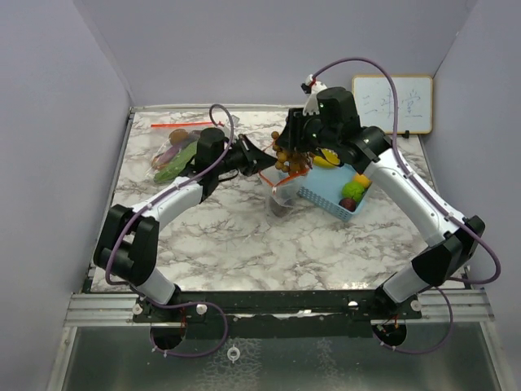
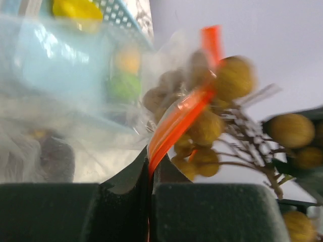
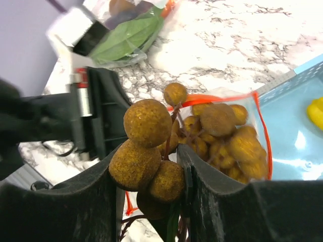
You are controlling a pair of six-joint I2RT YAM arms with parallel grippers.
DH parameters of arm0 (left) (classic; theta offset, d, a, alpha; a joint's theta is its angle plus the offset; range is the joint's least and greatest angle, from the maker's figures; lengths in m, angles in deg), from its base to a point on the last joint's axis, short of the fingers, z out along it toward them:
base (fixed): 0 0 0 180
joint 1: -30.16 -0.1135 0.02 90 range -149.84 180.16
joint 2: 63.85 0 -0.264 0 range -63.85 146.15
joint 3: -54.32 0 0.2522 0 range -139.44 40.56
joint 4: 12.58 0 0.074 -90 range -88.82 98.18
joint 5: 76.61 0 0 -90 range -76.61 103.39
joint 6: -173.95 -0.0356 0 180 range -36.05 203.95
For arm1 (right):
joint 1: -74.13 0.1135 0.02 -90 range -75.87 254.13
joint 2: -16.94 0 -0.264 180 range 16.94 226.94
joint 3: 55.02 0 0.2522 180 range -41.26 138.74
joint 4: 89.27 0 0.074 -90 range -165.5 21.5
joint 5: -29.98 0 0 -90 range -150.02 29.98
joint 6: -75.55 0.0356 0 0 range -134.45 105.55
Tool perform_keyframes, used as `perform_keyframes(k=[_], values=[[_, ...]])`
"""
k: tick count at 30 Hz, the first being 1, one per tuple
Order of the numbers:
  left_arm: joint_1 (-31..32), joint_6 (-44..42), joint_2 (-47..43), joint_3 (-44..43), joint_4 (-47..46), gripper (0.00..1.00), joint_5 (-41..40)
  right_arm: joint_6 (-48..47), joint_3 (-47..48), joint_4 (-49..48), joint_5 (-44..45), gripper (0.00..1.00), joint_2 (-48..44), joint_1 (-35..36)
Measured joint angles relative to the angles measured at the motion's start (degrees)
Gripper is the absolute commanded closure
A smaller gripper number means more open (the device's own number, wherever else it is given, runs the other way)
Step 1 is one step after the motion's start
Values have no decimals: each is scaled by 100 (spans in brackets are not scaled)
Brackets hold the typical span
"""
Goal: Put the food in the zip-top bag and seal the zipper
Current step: Place the fake fruit in the zipper food storage bag.
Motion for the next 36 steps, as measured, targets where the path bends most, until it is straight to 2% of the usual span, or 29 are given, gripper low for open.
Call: perform_keyframes(k=[3,7,10,13,15,18,19,20,21,32,36], values=[[9,605,133,544,-562,100,197,-120,-42,35,-201,64,-186,0],[-9,1174,400,914,-1062,100,354,-142,-699,-168,-579,64,-153,7],[-22,1342,535,927,-1110,100,402,-144,-1325,-219,-645,64,103,13],[-44,1239,570,802,-835,100,404,-186,-1554,-55,-586,61,354,15],[-61,1093,570,621,-557,100,404,-258,-1563,39,-481,51,431,15],[-74,850,570,402,-232,100,400,-378,-1534,98,-343,30,396,15],[-81,796,570,354,-173,100,402,-452,-1523,105,-330,21,385,15],[-83,754,570,337,-149,100,402,-485,-1506,125,-317,7,361,15],[-83,741,570,339,-142,100,402,-522,-1491,136,-313,1,350,15],[-133,791,568,581,-164,100,404,-612,-804,339,398,0,-116,-46],[-162,918,568,734,-350,100,407,-590,-833,358,605,7,-356,-173]])
